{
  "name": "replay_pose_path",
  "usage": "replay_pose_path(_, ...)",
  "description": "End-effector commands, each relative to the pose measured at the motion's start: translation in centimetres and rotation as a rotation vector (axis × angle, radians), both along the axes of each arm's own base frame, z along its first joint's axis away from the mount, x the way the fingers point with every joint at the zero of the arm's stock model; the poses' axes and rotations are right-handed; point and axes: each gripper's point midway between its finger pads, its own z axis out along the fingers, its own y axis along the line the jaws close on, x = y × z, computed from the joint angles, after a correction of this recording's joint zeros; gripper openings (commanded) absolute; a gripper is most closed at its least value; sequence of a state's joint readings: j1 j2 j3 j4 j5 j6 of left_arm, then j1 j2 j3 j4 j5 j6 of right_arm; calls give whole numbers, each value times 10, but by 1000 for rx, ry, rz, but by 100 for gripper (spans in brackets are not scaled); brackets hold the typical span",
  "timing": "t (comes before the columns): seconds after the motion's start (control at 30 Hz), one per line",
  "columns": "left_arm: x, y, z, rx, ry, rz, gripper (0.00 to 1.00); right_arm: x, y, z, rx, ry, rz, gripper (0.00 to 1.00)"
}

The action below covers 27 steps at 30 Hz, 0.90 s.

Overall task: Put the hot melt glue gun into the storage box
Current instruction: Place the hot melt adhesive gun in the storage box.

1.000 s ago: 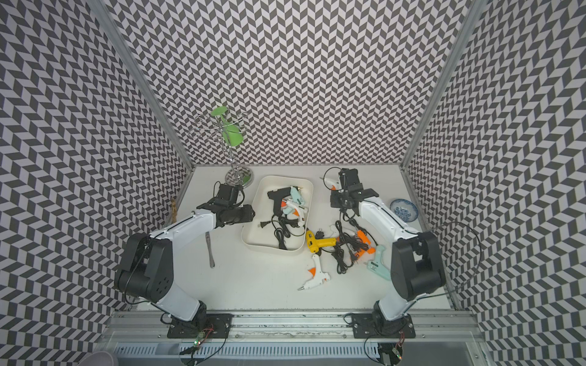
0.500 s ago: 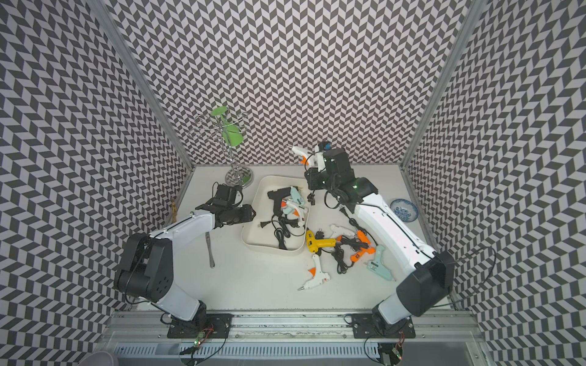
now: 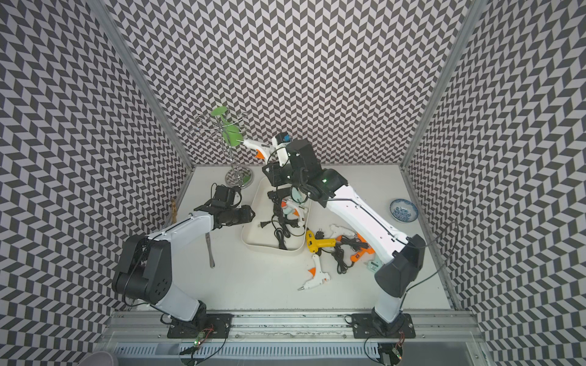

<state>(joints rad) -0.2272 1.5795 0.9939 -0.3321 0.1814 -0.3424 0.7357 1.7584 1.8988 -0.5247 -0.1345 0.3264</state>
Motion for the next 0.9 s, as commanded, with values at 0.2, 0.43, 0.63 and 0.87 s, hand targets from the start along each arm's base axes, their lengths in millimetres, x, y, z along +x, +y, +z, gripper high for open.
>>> replay_pose_path(0.2, -8, 9, 9, -14, -22, 21, 46, 30, -14, -94, -64, 65, -212, 24)
replay_pose_path(0.43, -10, 9, 5, -18, -13, 18, 46, 39, -52, -202, -124, 172, -387, 24)
replay_pose_path(0.63, -11, 8, -1, -17, 4, 12, 46, 60, -64, -239, -182, 229, -419, 24)
replay_pose_path(0.87, -11, 8, -1, -12, 1, 9, 46, 87, -75, -253, -127, 268, -457, 28)
